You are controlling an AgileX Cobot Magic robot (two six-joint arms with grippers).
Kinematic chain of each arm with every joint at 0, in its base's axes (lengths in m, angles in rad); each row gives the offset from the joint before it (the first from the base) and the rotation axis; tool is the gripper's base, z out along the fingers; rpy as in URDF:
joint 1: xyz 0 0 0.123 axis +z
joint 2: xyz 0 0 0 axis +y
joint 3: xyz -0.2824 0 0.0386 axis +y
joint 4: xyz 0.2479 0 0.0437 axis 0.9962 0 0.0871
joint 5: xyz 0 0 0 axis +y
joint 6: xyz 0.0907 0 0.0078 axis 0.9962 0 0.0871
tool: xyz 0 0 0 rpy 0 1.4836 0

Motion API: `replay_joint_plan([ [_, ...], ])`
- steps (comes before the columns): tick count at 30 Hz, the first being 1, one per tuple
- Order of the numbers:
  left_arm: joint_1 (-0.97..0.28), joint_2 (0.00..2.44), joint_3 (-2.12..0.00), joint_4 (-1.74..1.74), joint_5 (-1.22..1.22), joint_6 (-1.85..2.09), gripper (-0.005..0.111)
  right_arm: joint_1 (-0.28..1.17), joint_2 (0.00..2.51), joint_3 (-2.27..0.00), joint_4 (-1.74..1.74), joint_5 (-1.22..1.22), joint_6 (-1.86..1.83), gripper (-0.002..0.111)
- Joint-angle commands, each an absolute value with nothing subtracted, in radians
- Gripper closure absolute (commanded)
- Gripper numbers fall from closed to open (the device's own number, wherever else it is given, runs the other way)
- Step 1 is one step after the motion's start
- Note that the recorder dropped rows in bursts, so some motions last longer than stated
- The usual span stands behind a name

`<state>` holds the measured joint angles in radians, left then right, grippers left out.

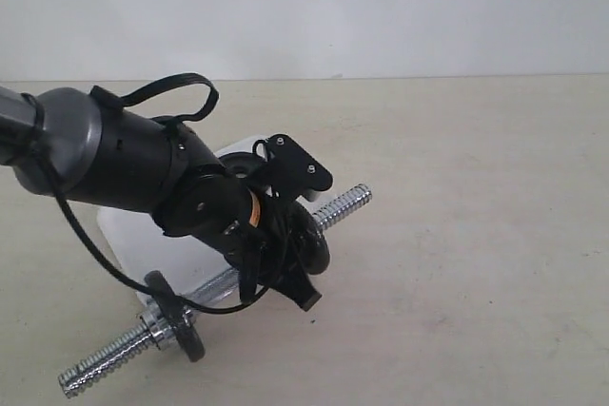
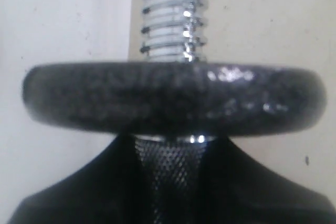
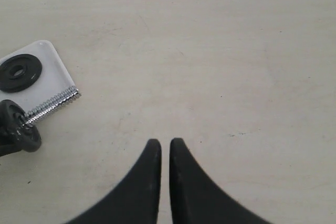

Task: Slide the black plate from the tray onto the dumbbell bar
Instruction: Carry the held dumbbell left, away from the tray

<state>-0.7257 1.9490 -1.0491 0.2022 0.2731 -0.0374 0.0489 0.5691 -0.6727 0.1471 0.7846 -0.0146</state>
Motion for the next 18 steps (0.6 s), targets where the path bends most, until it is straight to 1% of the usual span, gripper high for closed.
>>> replay_joint_plan([
  [1, -0.720, 1.488, -1.010, 0.234, 0.124, -0.048, 0.102, 0.049, 0.570, -0.668, 0.148, 0.785, -0.018, 0.104],
  [12, -0.718, 1.411, -0.991, 0.236, 0.111, -0.048, 0.102, 0.049, 0.570, -0.668, 0.167, 0.792, -0.018, 0.104],
  [18, -0.673, 1.400, -0.987, 0.236, 0.074, -0.048, 0.102, 0.049, 0.570, -0.668, 0.167, 0.815, -0.018, 0.104],
])
